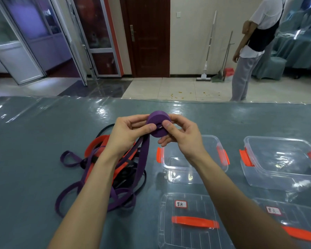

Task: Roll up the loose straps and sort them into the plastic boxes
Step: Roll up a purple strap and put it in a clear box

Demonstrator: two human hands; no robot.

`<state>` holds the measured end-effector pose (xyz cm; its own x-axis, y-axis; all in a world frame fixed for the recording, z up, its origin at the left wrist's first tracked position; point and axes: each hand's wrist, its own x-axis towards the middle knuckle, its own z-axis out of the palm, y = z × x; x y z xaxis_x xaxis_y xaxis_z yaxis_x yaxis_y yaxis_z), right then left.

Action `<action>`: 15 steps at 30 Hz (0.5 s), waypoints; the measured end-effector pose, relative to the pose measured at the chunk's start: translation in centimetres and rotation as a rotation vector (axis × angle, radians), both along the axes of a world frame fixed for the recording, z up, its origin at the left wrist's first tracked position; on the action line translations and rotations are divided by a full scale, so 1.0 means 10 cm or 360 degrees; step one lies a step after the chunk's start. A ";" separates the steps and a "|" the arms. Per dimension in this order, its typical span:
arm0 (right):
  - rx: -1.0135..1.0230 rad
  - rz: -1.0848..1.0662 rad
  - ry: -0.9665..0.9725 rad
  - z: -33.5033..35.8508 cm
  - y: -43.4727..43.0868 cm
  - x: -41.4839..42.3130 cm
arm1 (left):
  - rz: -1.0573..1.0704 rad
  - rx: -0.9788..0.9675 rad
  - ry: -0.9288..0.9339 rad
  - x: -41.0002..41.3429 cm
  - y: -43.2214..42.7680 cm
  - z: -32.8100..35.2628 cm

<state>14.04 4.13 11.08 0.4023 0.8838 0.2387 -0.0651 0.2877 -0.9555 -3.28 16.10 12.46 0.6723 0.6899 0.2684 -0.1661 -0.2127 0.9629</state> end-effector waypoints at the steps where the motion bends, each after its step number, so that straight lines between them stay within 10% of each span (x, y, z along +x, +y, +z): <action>1: 0.0005 0.0016 0.0001 -0.01 0.01 -0.02 | 0.0018 0.0035 0.0030 -0.01 0.01 0.03; 10: -0.0099 0.0252 -0.0709 0.58 0.11 0.22 | -0.0076 0.0644 0.0482 -0.13 0.14 0.81; 15: 0.0235 0.0166 -0.0696 1.32 0.21 0.19 | 0.0116 0.0869 0.0108 -0.13 0.20 1.46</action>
<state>15.90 6.19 24.23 0.1470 0.8579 0.4924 0.2988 0.4361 -0.8489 -4.62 18.06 27.04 0.6563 0.5080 0.5578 -0.0736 -0.6927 0.7175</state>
